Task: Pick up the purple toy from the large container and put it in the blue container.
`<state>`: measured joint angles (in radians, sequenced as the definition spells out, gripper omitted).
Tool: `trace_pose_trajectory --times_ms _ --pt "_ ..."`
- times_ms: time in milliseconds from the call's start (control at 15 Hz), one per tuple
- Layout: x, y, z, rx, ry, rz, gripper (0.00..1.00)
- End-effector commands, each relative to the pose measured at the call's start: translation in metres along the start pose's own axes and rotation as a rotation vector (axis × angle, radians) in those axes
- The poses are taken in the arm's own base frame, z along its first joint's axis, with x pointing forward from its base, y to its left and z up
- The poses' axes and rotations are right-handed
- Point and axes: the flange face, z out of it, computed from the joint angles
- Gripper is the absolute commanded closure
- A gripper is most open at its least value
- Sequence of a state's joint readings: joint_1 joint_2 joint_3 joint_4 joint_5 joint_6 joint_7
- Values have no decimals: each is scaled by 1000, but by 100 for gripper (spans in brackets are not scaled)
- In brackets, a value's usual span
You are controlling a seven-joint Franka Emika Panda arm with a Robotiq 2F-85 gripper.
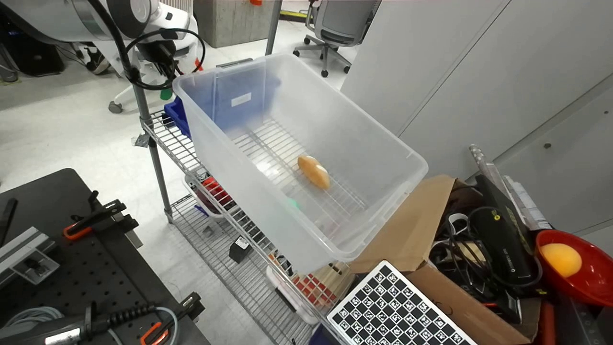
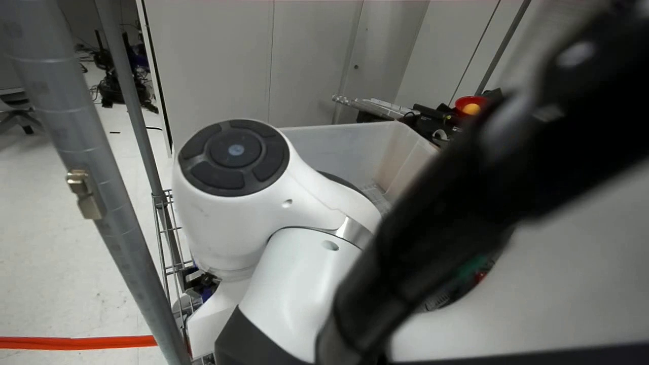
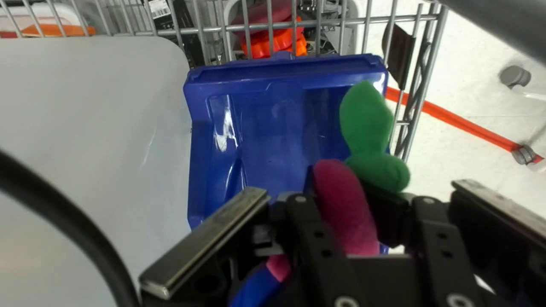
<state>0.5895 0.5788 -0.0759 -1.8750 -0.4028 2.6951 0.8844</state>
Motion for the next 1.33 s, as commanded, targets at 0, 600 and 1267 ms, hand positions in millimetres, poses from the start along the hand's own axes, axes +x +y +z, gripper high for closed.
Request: trace_pose_trajectory --times_ms 0,600,1267 --pt "-1 -15 19 -69 45 -43 97" --pt "5 -19 26 -120 12 7 25" --pt "17 3 -57 -151 -138 107 0"
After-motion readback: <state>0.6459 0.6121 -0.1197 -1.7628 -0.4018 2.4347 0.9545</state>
